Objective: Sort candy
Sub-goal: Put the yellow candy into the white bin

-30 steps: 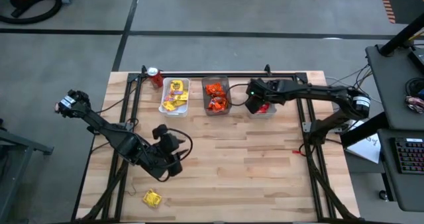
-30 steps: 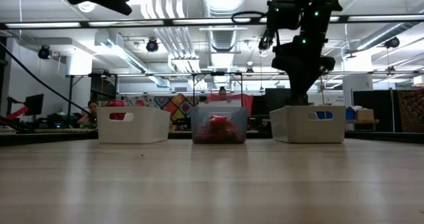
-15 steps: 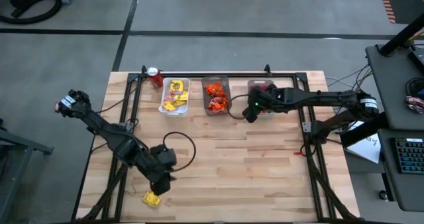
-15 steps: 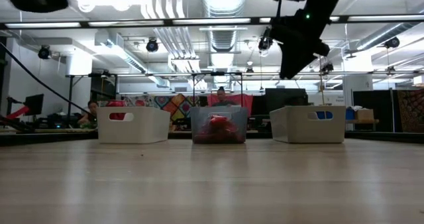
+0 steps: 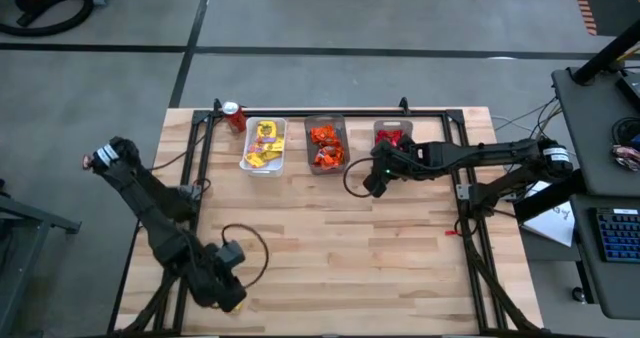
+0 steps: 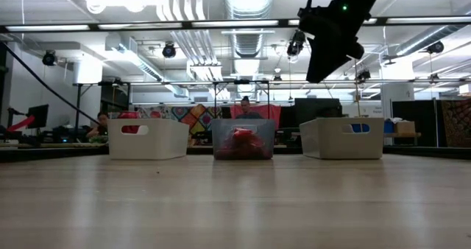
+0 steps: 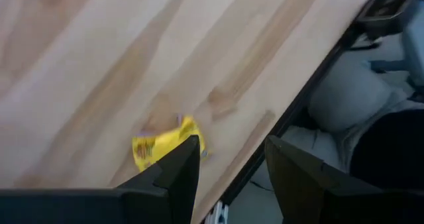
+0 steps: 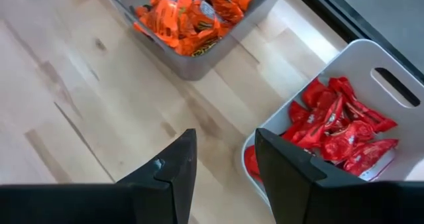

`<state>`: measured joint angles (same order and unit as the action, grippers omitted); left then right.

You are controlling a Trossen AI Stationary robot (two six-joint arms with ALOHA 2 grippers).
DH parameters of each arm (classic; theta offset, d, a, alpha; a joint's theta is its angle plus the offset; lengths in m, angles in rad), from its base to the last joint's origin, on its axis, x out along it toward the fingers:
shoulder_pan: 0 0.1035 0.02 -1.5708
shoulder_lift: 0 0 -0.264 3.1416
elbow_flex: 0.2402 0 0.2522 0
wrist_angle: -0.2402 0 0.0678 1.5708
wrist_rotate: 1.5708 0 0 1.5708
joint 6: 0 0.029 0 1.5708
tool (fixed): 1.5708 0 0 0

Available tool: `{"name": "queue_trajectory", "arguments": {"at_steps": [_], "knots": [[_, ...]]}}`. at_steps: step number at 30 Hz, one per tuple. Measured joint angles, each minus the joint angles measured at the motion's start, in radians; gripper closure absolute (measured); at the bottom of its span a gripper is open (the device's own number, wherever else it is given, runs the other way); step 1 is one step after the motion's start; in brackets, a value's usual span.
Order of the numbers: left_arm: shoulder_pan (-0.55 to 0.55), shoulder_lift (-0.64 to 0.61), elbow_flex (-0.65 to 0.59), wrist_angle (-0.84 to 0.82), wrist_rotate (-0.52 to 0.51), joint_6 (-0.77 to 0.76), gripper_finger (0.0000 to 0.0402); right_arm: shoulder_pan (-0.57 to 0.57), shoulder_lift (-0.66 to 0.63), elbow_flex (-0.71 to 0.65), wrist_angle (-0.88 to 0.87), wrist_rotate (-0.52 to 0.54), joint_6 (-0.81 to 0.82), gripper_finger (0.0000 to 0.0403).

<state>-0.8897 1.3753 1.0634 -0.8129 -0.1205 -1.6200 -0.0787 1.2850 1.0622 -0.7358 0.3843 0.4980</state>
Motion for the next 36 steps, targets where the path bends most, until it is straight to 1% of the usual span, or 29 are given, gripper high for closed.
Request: {"name": "queue_trajectory", "arguments": {"at_steps": [5,7,11,15,18,21,29,33,36], "knots": [[-0.051,0.093,0.0,-0.001,0.015,-0.116,0.0236,0.004,0.0,0.001,0.024,0.0,-0.001,0.0255],[-0.059,0.133,0.0,-0.001,0.024,-0.147,0.0223,0.004,0.001,0.006,0.025,0.0,-0.001,0.0254],[-0.059,0.208,0.0,-0.004,0.077,-0.209,0.0189,0.004,0.001,0.012,0.026,0.0,-0.001,0.0254],[-0.059,0.274,0.001,0.0,0.133,-0.227,0.0159,0.004,0.001,0.012,0.026,0.0,-0.001,0.0253],[-0.061,0.31,0.001,0.002,0.14,-0.225,0.0151,0.004,0.001,0.012,0.03,0.0,-0.001,0.0253],[-0.061,0.335,0.001,0.003,0.14,-0.222,0.0155,0.004,0.001,0.012,0.032,-0.001,-0.001,0.0253],[-0.065,0.374,0.002,0.007,0.14,-0.219,0.0184,0.004,0.001,0.012,0.04,-0.002,0.0,0.0253],[-0.065,0.392,0.002,0.01,0.141,-0.211,0.0207,0.004,0.001,0.012,0.04,-0.002,0.0,0.0253],[-0.065,0.396,0.003,0.015,0.141,-0.198,0.0232,0.004,0.001,0.012,0.039,-0.002,0.0,0.0253]]}}
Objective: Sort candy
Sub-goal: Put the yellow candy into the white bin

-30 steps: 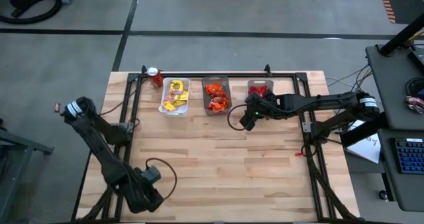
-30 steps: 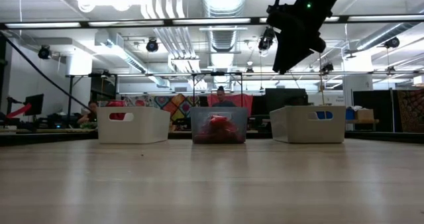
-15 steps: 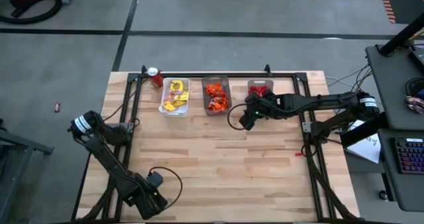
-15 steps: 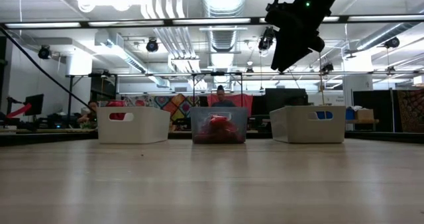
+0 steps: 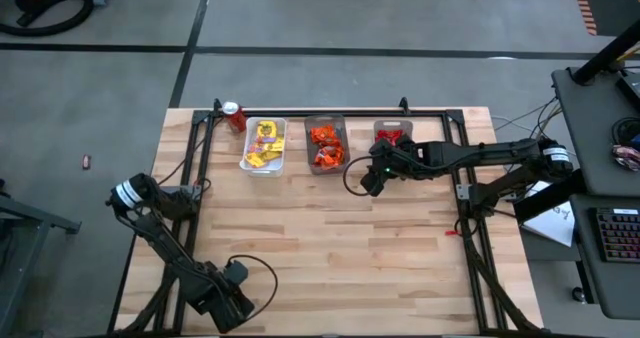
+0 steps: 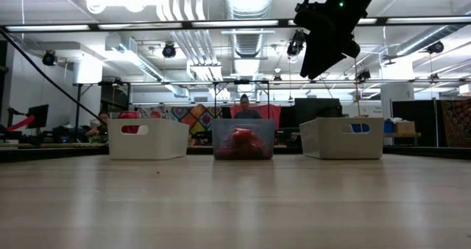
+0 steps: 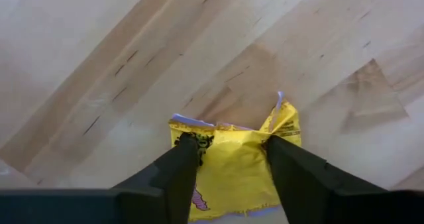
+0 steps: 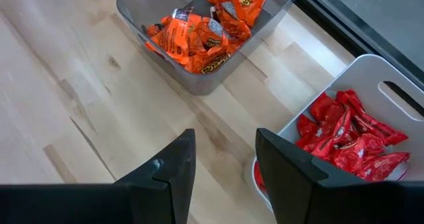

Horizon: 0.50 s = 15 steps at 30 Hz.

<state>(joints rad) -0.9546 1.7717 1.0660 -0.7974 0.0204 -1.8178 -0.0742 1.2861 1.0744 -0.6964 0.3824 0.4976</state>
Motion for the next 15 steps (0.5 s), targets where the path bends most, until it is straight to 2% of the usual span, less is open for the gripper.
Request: {"name": "queue_trajectory", "arguments": {"at_steps": [9,15], "knots": [[0.001,-0.001,0.0,0.004,0.001,0.002,0.0313,0.0,0.0,0.0,0.0,0.0,0.0,0.0253],[0.001,-0.027,0.0,0.004,0.002,0.002,0.0341,0.0,0.0,0.0,0.0,-0.001,0.0,0.0253]]}}
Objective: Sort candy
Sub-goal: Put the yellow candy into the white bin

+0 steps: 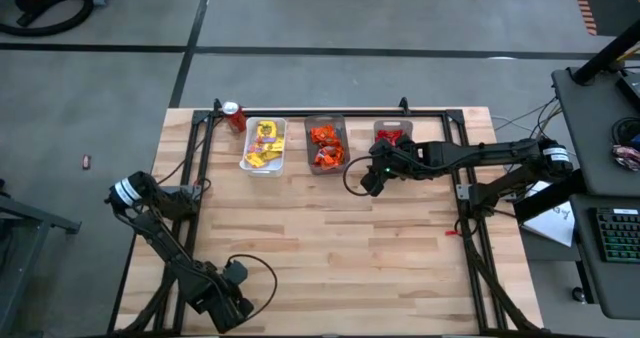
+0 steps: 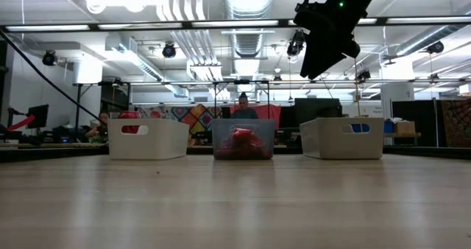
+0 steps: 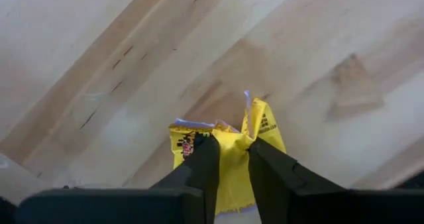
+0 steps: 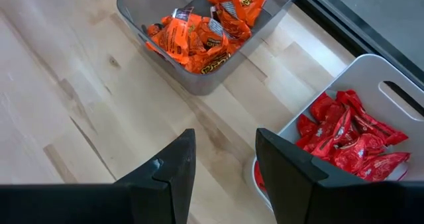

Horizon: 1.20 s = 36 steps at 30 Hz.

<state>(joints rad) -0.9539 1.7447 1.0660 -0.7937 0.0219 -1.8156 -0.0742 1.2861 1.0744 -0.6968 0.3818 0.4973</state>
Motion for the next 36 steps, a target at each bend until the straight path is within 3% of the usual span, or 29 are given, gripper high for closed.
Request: {"name": "queue_trajectory", "arguments": {"at_steps": [8,13,19,29,36], "knots": [[0.002,-0.072,0.0,-0.004,-0.088,0.03,0.036,0.0,0.0,0.0,0.0,0.0,-0.013,0.0253],[0.035,-0.141,0.0,-0.009,-0.237,0.113,0.0361,0.0,0.0,0.0,0.0,-0.001,-0.027,0.0253],[0.151,-0.253,0.0,-0.06,-0.461,0.351,0.0361,0.0,0.0,0.0,0.0,0.0,-0.035,0.0253],[0.563,-0.427,0.0,-0.204,-0.636,0.945,0.0361,0.0,0.0,0.0,0.0,0.0,-0.039,0.0253],[1.004,-0.491,-0.001,-0.162,-0.66,1.323,0.0361,0.0,0.0,0.0,0.0,0.0,-0.038,0.0253]]}}
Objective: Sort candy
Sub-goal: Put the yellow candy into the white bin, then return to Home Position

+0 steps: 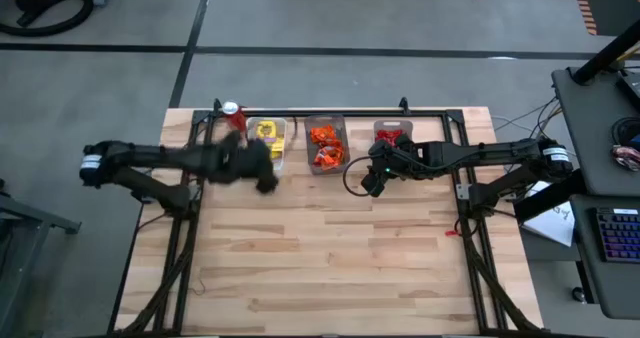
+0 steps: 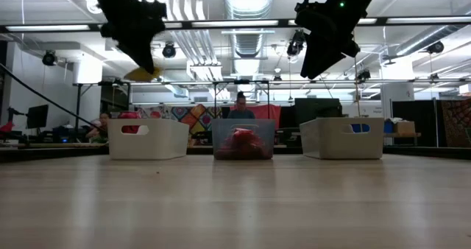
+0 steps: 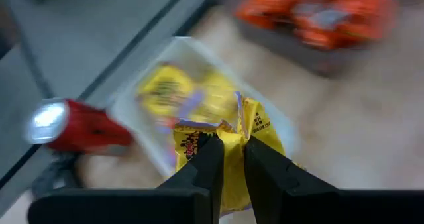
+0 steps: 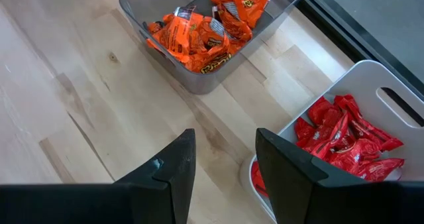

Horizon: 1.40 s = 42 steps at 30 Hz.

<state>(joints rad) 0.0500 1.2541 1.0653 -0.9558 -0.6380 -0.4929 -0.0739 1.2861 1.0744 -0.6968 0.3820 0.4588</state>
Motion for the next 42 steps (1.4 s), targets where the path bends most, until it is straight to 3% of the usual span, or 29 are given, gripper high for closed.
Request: {"name": "queue_trajectory", "arguments": {"at_steps": [6,10,12,19,30,36,42], "knots": [[0.342,0.044,-0.006,0.104,0.139,0.211,0.0361,0.0,0.0,0.0,0.0,0.001,0.001,0.0253],[0.472,0.092,-0.02,0.171,0.307,0.31,0.0361,0.0,0.0,0.0,0.0,0.002,0.001,0.0253],[0.503,0.12,-0.024,0.177,0.334,0.327,0.0361,0.0,0.0,0.0,0.0,0.002,0.001,0.0253],[0.522,0.202,-0.045,0.191,0.334,0.348,0.0352,0.0,0.0,0.0,0.0,0.003,-0.004,0.0253],[0.516,0.207,-0.074,0.208,0.334,0.354,0.0258,0.02,0.0,-0.008,0.044,0.015,-0.06,0.0253],[0.463,0.118,-0.096,0.212,0.334,0.362,0.0233,0.047,-0.002,-0.061,0.17,0.012,-0.168,0.0253],[0.35,-0.122,-0.256,0.286,0.394,0.352,0.0231,0.082,-0.031,-0.154,0.35,-0.053,-0.322,0.0253]]}}
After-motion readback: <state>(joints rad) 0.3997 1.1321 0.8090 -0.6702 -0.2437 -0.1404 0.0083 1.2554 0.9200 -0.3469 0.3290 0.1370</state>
